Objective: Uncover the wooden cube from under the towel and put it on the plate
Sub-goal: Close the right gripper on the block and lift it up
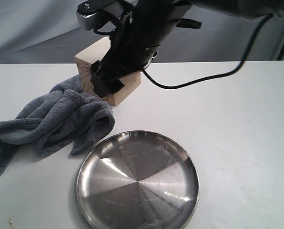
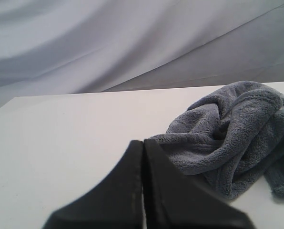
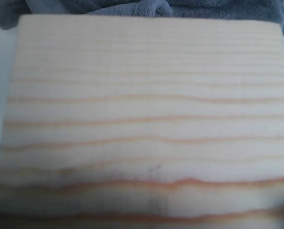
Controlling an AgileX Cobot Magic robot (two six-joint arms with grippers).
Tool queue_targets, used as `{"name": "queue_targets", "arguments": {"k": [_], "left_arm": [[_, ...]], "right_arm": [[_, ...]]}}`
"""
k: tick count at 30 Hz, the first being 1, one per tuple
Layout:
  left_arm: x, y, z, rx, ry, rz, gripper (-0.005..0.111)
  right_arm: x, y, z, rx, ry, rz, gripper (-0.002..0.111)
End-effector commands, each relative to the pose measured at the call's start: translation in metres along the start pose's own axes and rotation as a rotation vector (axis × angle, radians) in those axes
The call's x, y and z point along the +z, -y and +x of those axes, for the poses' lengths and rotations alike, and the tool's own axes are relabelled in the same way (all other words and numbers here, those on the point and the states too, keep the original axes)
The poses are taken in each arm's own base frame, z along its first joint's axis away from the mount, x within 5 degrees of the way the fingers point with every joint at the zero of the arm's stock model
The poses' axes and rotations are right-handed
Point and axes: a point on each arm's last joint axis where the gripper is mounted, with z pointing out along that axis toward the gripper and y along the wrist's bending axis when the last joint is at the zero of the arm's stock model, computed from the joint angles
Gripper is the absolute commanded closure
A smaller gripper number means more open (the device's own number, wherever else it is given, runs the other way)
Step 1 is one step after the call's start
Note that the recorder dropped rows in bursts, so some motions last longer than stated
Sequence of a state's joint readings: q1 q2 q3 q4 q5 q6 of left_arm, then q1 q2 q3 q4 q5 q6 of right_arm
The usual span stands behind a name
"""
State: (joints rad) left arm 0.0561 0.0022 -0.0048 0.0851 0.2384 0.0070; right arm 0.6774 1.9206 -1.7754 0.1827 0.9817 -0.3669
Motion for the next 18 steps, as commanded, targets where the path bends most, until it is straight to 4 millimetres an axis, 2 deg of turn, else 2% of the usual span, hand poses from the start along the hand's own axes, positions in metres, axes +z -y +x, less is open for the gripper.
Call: {"name": "queue_targets", "arguments": {"k": [1,5,18], "left_arm": [[0.000,0.000,0.001,0.003,0.008,-0.003,0.107],[0.000,0.000,0.001,0.003,0.008,-0.003,0.107],[0.000,0.000,0.001,-0.001,0.008,-0.003,0.107]], "right_arm": [[-0.032,-0.008,0.013,-0.002,0.143,0.046,0.096],[-0.041,-0.017,0.034,0.029,0.165,0.033,0.097],[-0.064,-0.035,0.082,0.071,0.188,0.013,0.097]]}}
